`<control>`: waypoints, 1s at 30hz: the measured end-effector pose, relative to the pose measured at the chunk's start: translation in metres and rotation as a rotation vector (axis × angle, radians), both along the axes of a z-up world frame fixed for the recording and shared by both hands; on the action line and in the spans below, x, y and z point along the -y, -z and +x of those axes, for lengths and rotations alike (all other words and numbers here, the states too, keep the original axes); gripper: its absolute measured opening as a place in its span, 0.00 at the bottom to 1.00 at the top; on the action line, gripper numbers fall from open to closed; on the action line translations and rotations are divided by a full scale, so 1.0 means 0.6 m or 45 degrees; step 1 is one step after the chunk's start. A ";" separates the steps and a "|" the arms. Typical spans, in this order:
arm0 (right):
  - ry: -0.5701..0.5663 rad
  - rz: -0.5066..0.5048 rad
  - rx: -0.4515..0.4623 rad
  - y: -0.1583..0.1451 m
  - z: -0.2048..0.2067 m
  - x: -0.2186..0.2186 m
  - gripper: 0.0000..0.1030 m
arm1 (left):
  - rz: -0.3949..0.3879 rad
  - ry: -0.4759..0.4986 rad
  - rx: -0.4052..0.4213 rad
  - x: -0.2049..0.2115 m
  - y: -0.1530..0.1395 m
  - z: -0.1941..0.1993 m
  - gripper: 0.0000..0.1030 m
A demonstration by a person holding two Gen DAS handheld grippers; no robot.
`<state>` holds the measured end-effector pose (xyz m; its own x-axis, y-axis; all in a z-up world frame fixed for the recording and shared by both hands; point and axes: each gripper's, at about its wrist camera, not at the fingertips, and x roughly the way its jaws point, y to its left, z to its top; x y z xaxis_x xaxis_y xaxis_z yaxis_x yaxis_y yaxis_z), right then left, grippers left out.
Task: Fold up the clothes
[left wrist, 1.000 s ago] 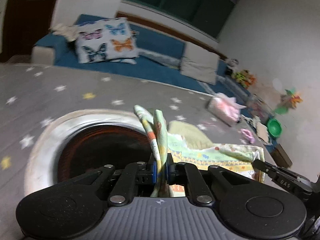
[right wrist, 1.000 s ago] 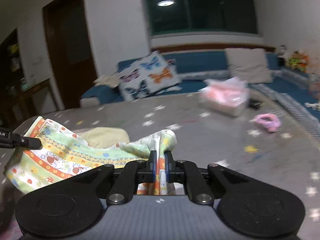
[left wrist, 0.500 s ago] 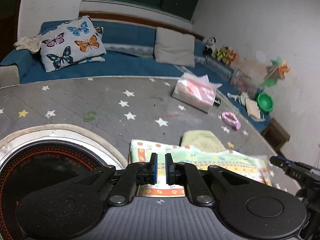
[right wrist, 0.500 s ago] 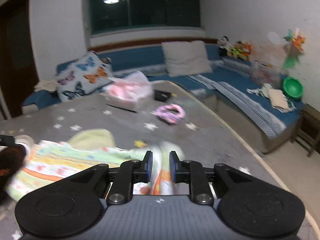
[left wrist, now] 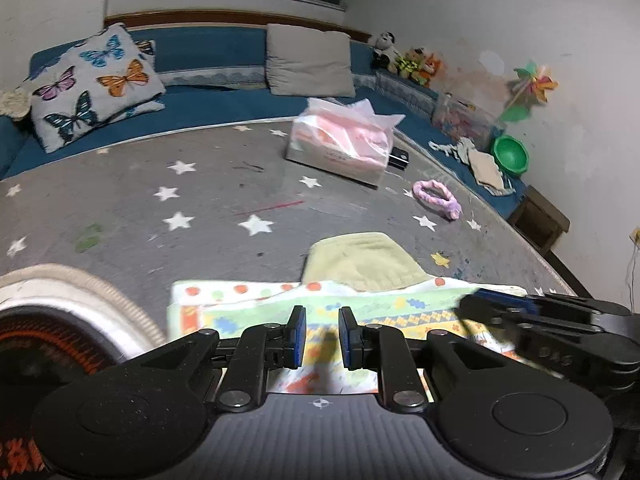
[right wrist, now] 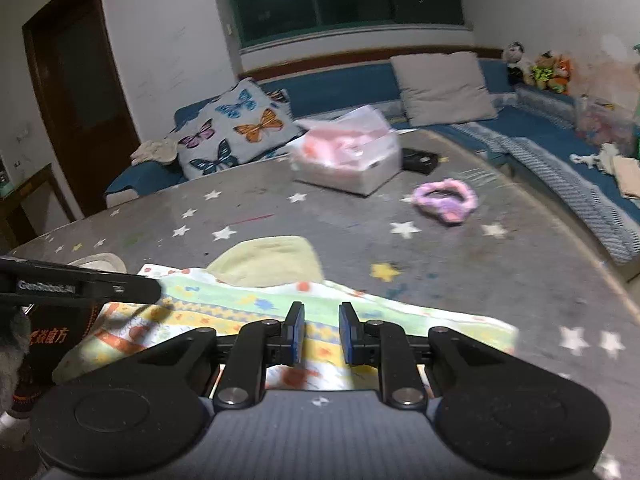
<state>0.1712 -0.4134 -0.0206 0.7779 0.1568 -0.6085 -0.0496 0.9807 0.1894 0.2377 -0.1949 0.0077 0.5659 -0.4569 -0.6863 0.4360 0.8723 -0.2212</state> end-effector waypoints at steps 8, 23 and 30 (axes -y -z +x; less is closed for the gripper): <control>-0.007 -0.035 -0.027 0.019 0.036 -0.016 0.28 | 0.054 0.005 -0.009 0.019 0.030 0.025 0.20; -0.141 -0.104 -0.001 -0.006 -0.087 -0.074 0.47 | 0.152 0.025 0.111 -0.004 0.007 -0.077 0.60; -0.184 -0.171 0.011 0.003 -0.149 -0.112 0.50 | 0.189 0.043 0.160 -0.023 0.017 -0.143 0.65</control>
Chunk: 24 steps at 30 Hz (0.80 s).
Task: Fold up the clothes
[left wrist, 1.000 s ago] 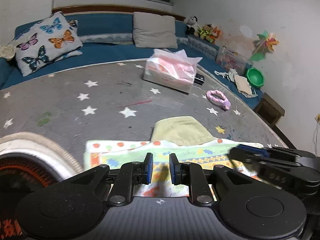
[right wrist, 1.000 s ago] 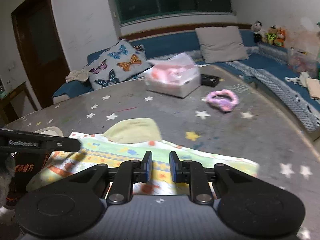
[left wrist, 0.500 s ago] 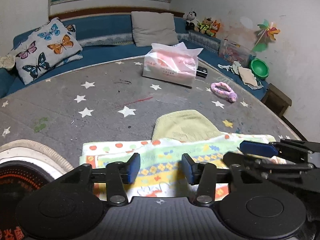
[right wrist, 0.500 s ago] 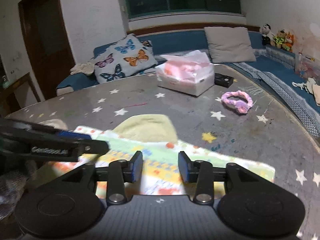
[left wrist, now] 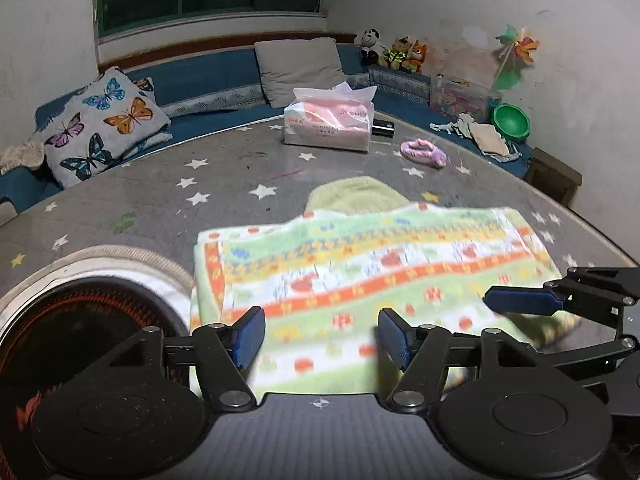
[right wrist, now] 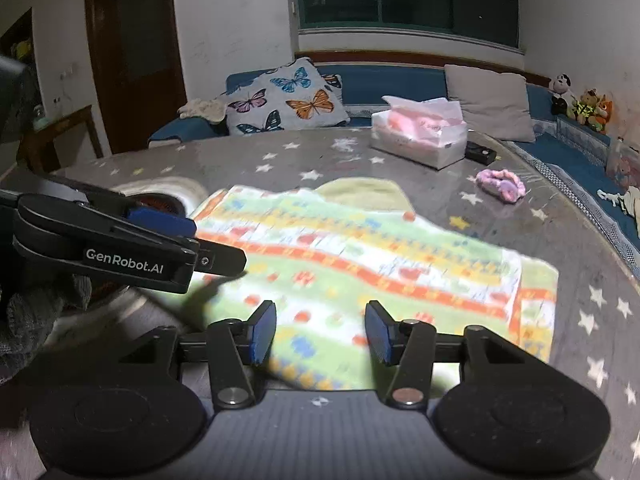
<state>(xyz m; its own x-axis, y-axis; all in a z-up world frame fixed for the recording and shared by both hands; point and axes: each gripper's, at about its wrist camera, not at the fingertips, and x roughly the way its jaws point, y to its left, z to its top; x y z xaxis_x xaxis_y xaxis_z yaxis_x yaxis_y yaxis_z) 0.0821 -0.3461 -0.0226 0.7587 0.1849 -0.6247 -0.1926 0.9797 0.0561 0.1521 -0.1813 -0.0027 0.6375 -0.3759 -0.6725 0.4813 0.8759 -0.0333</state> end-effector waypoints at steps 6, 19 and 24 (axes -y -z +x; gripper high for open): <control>0.039 0.006 0.040 -0.006 -0.044 0.012 0.50 | 0.021 -0.006 0.031 -0.011 0.013 -0.030 0.71; 0.270 0.109 0.054 -0.004 -0.085 0.102 0.57 | -0.019 -0.077 0.024 -0.039 0.008 -0.066 0.91; 0.294 0.101 0.043 0.008 -0.077 0.106 0.59 | -0.032 -0.091 0.036 -0.055 0.002 -0.089 1.00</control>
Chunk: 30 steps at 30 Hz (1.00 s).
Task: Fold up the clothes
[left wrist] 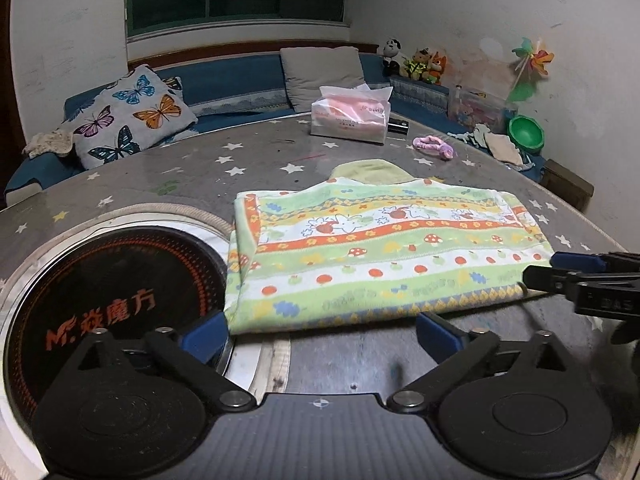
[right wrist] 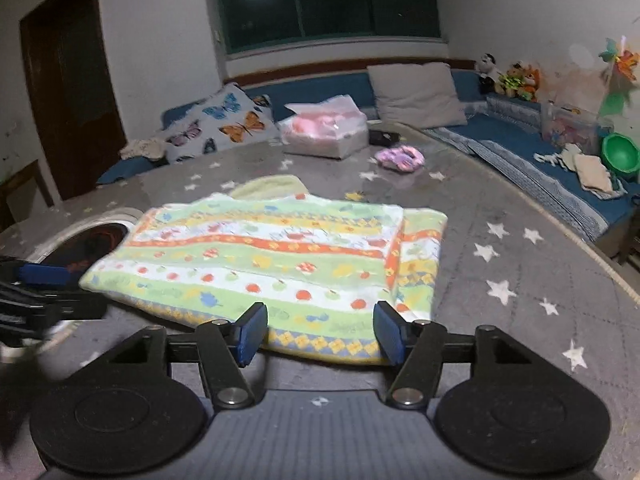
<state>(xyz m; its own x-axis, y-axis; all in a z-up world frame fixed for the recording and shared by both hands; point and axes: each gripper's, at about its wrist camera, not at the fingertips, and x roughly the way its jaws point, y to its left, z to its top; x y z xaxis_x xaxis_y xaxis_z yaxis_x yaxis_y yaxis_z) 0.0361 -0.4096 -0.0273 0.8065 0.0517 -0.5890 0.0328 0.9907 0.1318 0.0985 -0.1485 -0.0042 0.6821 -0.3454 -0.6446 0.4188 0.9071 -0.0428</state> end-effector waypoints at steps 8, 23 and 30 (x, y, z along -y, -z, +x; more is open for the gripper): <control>-0.026 -0.048 0.032 -0.011 -0.030 -0.035 0.85 | -0.026 -0.015 -0.002 -0.019 -0.002 -0.028 1.00; -0.032 -0.072 0.034 -0.004 -0.076 -0.092 1.00 | -0.037 -0.079 -0.010 -0.054 0.008 -0.075 1.00; -0.011 -0.069 0.029 0.001 -0.091 -0.104 1.00 | -0.029 -0.088 -0.003 -0.060 0.011 -0.094 1.00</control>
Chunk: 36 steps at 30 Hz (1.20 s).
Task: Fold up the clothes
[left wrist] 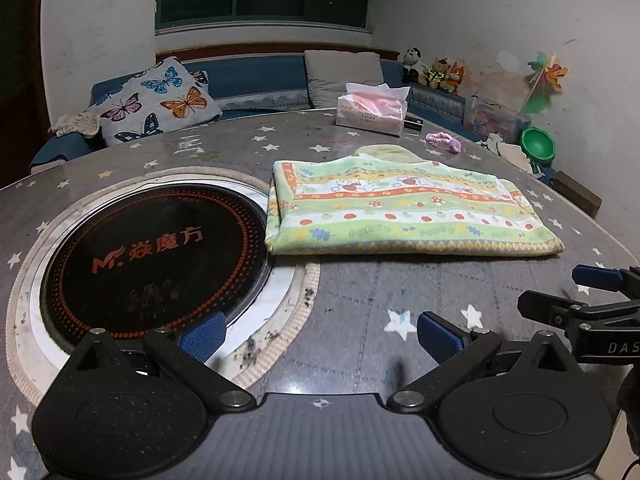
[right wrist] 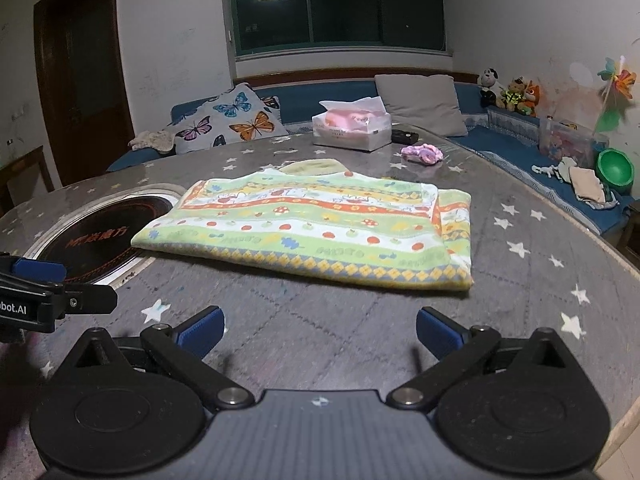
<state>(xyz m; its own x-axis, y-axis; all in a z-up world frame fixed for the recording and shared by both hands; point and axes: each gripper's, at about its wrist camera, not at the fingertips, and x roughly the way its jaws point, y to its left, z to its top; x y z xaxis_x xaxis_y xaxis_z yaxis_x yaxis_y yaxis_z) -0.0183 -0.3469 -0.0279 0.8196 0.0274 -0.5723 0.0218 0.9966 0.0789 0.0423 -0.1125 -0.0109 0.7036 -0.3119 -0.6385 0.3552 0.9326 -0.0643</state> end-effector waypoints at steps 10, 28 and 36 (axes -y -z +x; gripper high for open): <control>-0.008 0.000 -0.008 0.009 -0.016 -0.019 1.00 | 0.002 -0.003 -0.002 -0.006 0.005 -0.021 1.00; -0.009 -0.002 0.005 0.007 -0.033 -0.029 1.00 | 0.007 0.000 0.000 -0.001 0.005 -0.043 1.00; -0.009 -0.006 0.009 0.005 -0.036 -0.031 1.00 | 0.000 0.004 0.005 -0.002 0.003 -0.048 1.00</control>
<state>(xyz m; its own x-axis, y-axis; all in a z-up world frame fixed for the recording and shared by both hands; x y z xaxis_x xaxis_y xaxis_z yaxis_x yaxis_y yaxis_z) -0.0396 -0.3283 -0.0309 0.8235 0.0303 -0.5665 0.0143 0.9972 0.0741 0.0134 -0.1115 -0.0125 0.7051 -0.3143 -0.6356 0.3585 0.9314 -0.0629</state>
